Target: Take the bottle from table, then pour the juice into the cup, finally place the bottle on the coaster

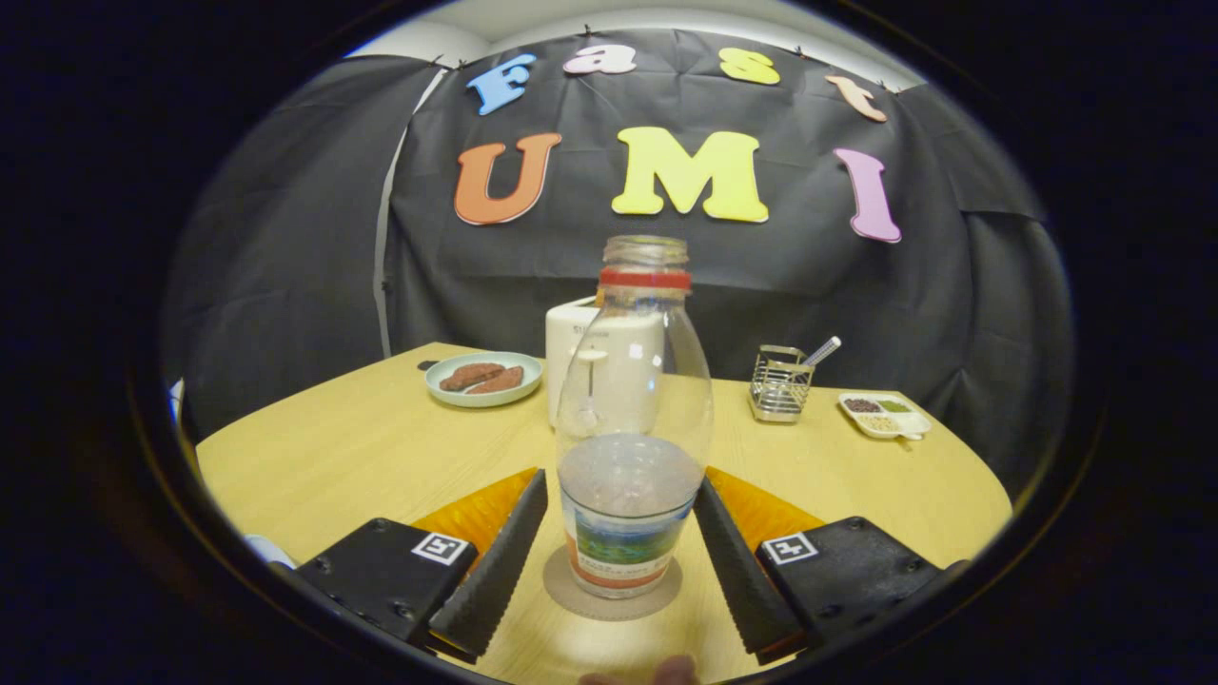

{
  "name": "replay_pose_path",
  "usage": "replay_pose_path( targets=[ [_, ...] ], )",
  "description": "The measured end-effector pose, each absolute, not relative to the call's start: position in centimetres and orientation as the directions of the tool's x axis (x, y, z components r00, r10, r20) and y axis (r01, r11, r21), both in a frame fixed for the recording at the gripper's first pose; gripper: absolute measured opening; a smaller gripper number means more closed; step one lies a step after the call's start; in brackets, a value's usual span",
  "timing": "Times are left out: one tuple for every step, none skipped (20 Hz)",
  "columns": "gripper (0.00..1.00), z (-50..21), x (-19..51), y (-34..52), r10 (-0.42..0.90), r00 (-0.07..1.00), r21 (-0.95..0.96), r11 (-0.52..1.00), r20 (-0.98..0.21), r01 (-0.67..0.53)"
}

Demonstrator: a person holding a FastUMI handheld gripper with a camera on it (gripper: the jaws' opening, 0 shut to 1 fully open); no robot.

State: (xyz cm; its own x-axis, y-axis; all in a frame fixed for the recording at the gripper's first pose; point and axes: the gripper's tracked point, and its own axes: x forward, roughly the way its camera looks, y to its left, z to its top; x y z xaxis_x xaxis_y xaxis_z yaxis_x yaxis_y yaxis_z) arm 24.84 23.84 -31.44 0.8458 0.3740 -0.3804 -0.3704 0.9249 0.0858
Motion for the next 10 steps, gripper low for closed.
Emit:
replay_pose_path(
  targets=[
    [0.97, -31.1, 24.8, 23.7, 0.374, 0.845, 0.089, 0.925, -0.382, -0.369],
    [0.99, -30.7, 24.9, 23.5, 0.372, 0.847, 0.093, 0.926, -0.381, -0.365],
    [0.99, -30.1, 24.9, 23.3, 0.368, 0.850, 0.094, 0.928, -0.378, -0.360],
    [0.99, -29.3, 24.7, 23.1, 0.367, 0.853, 0.092, 0.929, -0.372, -0.359],
    [0.99, -28.6, 24.7, 23.0, 0.361, 0.857, 0.085, 0.931, -0.367, -0.355],
    [0.99, -27.7, 24.4, 22.8, 0.361, 0.862, 0.085, 0.931, -0.355, -0.355],
    [0.99, -26.5, 24.2, 22.8, 0.366, 0.867, 0.090, 0.930, -0.340, -0.357],
    [0.99, -25.4, 23.8, 22.5, 0.366, 0.873, 0.093, 0.930, -0.323, -0.355],
    [0.99, -24.2, 23.4, 22.3, 0.366, 0.879, 0.095, 0.930, -0.306, -0.354],
    [1.00, -22.9, 23.0, 22.0, 0.364, 0.885, 0.096, 0.931, -0.291, -0.351]
  ],
)
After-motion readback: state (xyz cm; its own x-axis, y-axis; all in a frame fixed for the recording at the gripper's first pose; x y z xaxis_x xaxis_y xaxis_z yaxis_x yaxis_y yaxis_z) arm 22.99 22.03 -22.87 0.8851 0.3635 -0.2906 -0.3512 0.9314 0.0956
